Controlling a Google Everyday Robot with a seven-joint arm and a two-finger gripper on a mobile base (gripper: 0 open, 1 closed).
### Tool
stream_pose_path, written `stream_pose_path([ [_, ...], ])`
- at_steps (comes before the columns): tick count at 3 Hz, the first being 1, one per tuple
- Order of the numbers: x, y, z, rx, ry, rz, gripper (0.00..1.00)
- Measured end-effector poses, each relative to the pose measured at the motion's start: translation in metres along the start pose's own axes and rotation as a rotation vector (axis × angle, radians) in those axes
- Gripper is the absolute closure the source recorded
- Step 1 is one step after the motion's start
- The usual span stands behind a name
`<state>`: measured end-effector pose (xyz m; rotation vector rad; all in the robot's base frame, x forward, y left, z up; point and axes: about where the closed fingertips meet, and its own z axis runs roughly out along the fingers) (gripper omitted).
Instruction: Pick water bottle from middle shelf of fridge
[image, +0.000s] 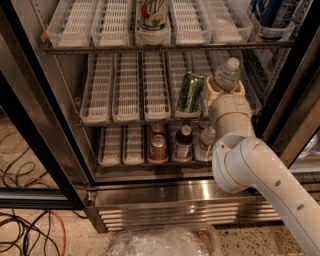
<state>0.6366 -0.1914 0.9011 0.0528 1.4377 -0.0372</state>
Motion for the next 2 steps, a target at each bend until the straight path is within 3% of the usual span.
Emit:
stream_pose_path([
  [2,-0.028,-0.001,-0.015,-0.025,-0.056,-0.001,1.00],
])
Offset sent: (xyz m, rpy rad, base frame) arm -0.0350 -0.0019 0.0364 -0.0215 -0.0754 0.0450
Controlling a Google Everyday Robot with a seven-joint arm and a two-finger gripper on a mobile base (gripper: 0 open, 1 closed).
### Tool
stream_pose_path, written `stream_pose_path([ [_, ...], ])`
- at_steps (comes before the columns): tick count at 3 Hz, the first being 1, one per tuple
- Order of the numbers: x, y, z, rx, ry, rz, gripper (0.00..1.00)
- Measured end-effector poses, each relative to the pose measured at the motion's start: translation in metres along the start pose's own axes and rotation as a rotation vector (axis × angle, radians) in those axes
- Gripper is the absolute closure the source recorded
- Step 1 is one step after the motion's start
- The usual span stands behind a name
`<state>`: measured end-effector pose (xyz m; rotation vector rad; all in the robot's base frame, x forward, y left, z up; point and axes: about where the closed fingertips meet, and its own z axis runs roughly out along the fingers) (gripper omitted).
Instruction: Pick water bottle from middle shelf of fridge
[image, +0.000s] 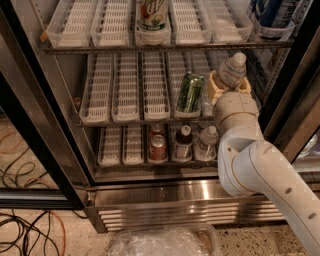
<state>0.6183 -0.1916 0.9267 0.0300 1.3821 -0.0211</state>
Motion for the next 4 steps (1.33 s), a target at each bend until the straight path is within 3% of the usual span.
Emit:
stream_pose_path([
  [3,0.000,-0.004,-0.063,-0.094,0.072,-0.092,1.00],
  [4,0.004,-0.004,-0.064,-0.096,0.073,-0.093,1.00],
])
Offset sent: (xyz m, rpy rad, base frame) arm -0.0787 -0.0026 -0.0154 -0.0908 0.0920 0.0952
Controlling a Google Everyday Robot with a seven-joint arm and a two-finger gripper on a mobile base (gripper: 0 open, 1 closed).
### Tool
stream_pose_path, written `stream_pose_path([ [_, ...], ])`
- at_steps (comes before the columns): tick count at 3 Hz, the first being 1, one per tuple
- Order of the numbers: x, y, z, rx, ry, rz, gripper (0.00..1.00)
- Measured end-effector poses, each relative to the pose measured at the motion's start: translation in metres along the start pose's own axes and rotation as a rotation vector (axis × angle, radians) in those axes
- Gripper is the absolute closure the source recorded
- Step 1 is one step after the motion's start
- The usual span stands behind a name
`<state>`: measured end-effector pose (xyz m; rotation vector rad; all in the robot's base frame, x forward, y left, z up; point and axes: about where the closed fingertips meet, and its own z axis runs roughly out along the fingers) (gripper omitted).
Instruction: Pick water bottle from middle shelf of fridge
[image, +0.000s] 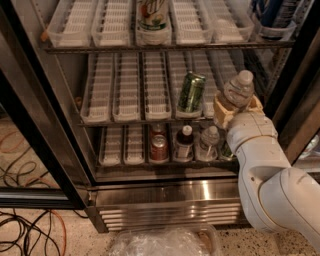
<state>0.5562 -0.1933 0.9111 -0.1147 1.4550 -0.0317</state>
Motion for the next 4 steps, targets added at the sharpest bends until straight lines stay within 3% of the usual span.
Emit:
stream_pose_path([
  [1,0.002,0.000,0.000,0.000,0.000,0.000,1.00],
  [2,0.000,0.012,-0.012,-0.057,0.024,-0.018,1.00],
  [3,0.013,0.003,-0.044,-0.110,0.108,-0.146,1.00],
  [4,0.041,-0.012,-0.069,-0.157,0.217,-0.212,1.00],
])
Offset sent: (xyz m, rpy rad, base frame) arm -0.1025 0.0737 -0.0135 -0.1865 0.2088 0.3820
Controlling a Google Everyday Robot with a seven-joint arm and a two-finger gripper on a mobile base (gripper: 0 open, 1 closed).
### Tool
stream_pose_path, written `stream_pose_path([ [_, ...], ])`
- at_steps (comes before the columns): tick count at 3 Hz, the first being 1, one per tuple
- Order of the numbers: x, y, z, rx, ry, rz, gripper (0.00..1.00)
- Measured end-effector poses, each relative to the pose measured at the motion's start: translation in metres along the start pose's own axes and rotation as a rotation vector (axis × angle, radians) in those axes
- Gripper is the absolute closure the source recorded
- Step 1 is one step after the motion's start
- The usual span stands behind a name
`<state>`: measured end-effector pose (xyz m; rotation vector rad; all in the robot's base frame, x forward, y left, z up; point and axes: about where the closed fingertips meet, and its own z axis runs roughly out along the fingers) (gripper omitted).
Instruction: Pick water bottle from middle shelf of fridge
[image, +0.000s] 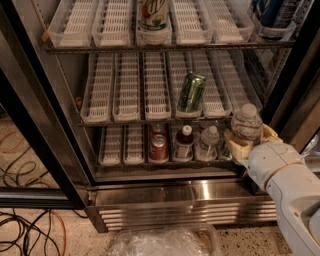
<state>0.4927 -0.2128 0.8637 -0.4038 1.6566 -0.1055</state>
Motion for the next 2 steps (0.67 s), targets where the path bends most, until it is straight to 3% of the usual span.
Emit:
stream_pose_path([
  [2,0.0048,-0.0059,-0.0105,-0.014,0.030,0.009,1.00],
])
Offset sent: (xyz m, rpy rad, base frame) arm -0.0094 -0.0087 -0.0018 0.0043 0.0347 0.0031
